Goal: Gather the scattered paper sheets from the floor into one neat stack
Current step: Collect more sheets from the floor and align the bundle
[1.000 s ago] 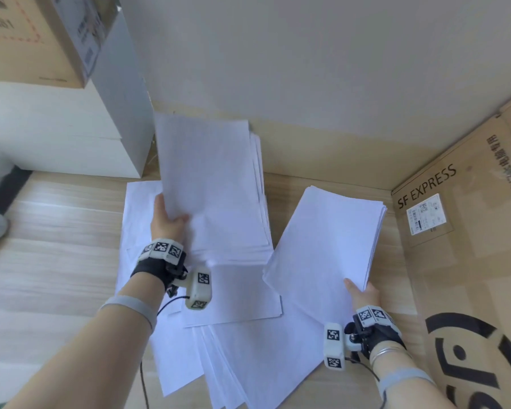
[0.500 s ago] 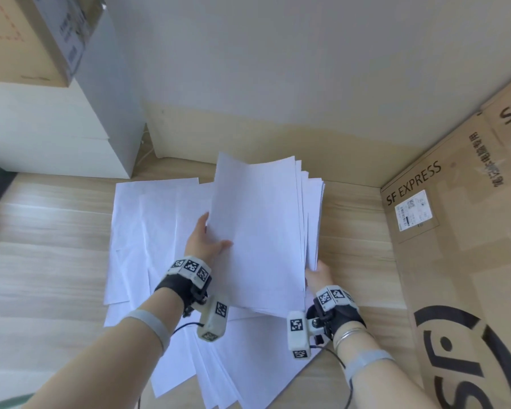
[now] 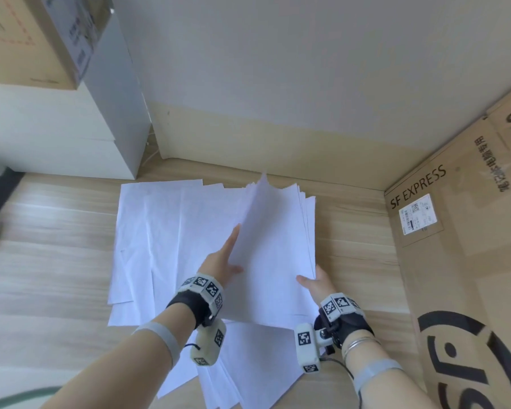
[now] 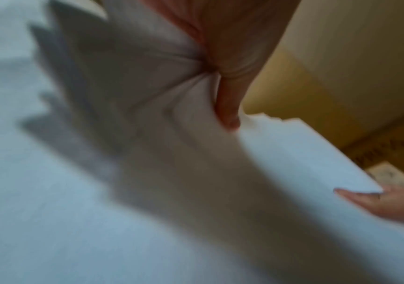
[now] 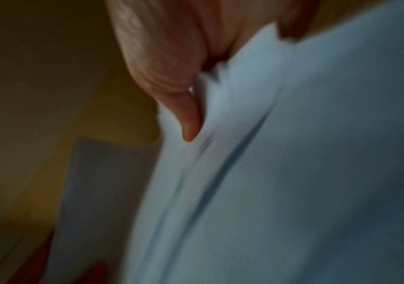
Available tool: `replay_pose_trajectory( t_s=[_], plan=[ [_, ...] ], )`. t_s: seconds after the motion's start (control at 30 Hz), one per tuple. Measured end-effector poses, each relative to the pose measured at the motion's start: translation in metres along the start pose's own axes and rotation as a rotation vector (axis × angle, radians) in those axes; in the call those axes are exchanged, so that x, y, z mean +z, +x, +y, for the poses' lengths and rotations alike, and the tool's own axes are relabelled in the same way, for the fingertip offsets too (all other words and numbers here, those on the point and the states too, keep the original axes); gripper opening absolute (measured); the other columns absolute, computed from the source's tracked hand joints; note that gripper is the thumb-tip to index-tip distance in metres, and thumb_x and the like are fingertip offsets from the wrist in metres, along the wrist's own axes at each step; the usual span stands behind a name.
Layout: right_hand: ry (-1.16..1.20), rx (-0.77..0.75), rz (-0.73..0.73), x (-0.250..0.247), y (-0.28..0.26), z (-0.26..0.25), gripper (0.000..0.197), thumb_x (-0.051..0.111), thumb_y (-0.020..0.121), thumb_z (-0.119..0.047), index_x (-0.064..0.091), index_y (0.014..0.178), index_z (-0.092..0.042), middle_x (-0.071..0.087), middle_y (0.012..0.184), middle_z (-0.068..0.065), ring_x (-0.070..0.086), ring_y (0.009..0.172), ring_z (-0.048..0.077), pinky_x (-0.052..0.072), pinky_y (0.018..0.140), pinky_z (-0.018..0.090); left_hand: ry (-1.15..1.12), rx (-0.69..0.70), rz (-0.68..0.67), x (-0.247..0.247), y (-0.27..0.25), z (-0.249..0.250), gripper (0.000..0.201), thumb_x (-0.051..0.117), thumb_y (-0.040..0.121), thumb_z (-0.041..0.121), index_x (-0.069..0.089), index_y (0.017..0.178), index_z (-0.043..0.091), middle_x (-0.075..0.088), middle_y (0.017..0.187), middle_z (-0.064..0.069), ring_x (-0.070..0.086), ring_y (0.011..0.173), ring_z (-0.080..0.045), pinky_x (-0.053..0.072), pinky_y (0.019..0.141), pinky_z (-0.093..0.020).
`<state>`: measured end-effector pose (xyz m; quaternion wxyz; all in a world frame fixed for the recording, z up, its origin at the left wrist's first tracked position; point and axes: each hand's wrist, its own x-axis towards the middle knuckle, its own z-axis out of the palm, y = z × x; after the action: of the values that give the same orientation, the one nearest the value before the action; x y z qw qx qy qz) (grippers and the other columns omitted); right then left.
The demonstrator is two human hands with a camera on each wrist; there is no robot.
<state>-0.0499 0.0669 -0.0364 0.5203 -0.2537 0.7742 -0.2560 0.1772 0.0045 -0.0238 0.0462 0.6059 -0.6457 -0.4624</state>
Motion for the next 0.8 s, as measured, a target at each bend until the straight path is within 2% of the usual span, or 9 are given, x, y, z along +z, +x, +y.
replay_pose_trajectory(
  t_s=[0.07, 0.1, 0.23, 0.3, 0.43, 0.57, 0.67, 0.73, 0.8],
  plan=[
    [-0.023, -0.037, 0.044, -0.004, 0.0, 0.007, 0.048, 0.057, 0.088, -0.003, 0.041, 0.133, 0.003, 0.051, 0.135, 0.017, 0.051, 0.121, 0.03, 0.037, 0.106, 0.039, 0.316, -0.016, 0.148, -0.003, 0.003, -0.001, 0.066, 0.04, 0.095, 0.033, 0.0, 0.145, 0.045, 0.054, 0.126, -0.01, 0.052, 0.113, -0.032, 0.047, 0.09, -0.041],
    [0.006, -0.04, 0.071, -0.008, -0.002, 0.009, 0.046, 0.056, 0.088, -0.002, 0.042, 0.132, 0.003, 0.053, 0.132, 0.016, 0.053, 0.115, 0.028, 0.038, 0.103, 0.036, 0.446, -0.042, 0.21, -0.005, 0.007, -0.006, 0.06, 0.035, 0.096, 0.038, 0.001, 0.146, 0.042, 0.048, 0.131, -0.01, 0.047, 0.118, -0.031, 0.046, 0.091, -0.041],
    [0.055, -0.043, 0.133, -0.018, -0.006, 0.019, 0.041, 0.052, 0.089, 0.004, 0.045, 0.129, 0.004, 0.056, 0.128, 0.021, 0.053, 0.107, 0.025, 0.038, 0.097, 0.035, 0.677, -0.276, 0.221, -0.021, 0.016, -0.035, 0.067, 0.036, 0.093, 0.048, -0.002, 0.147, 0.038, 0.018, 0.153, -0.011, 0.02, 0.139, -0.035, 0.034, 0.107, -0.046],
    [0.082, -0.059, 0.144, -0.021, -0.005, 0.025, 0.041, 0.052, 0.089, 0.005, 0.046, 0.129, 0.004, 0.055, 0.13, 0.021, 0.051, 0.106, 0.022, 0.038, 0.096, 0.034, 0.697, -0.391, 0.18, -0.024, 0.019, -0.049, 0.072, 0.035, 0.09, 0.056, -0.008, 0.146, 0.04, 0.011, 0.155, -0.013, 0.014, 0.142, -0.037, 0.031, 0.108, -0.05],
    [0.133, -0.075, 0.16, -0.021, -0.004, 0.03, 0.04, 0.052, 0.089, 0.006, 0.046, 0.128, 0.005, 0.056, 0.127, 0.021, 0.051, 0.106, 0.022, 0.037, 0.095, 0.033, 0.546, -0.554, 0.164, -0.024, 0.023, -0.062, 0.082, 0.04, 0.081, 0.068, -0.008, 0.144, 0.048, 0.014, 0.151, -0.015, 0.022, 0.136, -0.038, 0.036, 0.104, -0.048],
    [0.121, -0.072, 0.163, -0.02, -0.001, 0.034, 0.038, 0.053, 0.089, 0.004, 0.048, 0.127, 0.003, 0.057, 0.126, 0.02, 0.052, 0.106, 0.023, 0.038, 0.1, 0.037, 0.344, -0.66, 0.182, -0.025, 0.026, -0.061, 0.094, 0.054, 0.076, 0.065, -0.013, 0.142, 0.05, -0.014, 0.156, -0.014, -0.001, 0.142, -0.046, 0.023, 0.111, -0.055],
    [0.121, -0.082, 0.167, -0.02, -0.001, 0.034, 0.037, 0.053, 0.088, 0.005, 0.049, 0.125, 0.004, 0.057, 0.126, 0.022, 0.051, 0.103, 0.021, 0.039, 0.096, 0.034, 0.305, -0.687, 0.216, -0.027, 0.027, -0.059, 0.102, 0.062, 0.072, 0.061, -0.013, 0.141, 0.052, -0.004, 0.155, -0.018, 0.012, 0.139, -0.045, 0.033, 0.106, -0.05],
    [0.118, -0.088, 0.173, -0.021, -0.002, 0.034, 0.037, 0.053, 0.088, 0.005, 0.049, 0.125, 0.005, 0.057, 0.126, 0.023, 0.053, 0.104, 0.024, 0.038, 0.094, 0.033, 0.329, -0.651, 0.245, -0.033, 0.027, -0.058, 0.104, 0.068, 0.07, 0.056, -0.008, 0.142, 0.052, 0.015, 0.146, -0.015, 0.032, 0.125, -0.038, 0.04, 0.096, -0.043],
    [0.116, -0.09, 0.175, -0.021, -0.002, 0.034, 0.037, 0.052, 0.088, 0.006, 0.049, 0.125, 0.006, 0.057, 0.126, 0.024, 0.054, 0.106, 0.027, 0.038, 0.095, 0.033, 0.306, -0.616, 0.269, -0.037, 0.027, -0.059, 0.104, 0.073, 0.07, 0.046, -0.001, 0.142, 0.051, 0.02, 0.138, -0.01, 0.04, 0.112, -0.033, 0.041, 0.089, -0.04]
  ],
)
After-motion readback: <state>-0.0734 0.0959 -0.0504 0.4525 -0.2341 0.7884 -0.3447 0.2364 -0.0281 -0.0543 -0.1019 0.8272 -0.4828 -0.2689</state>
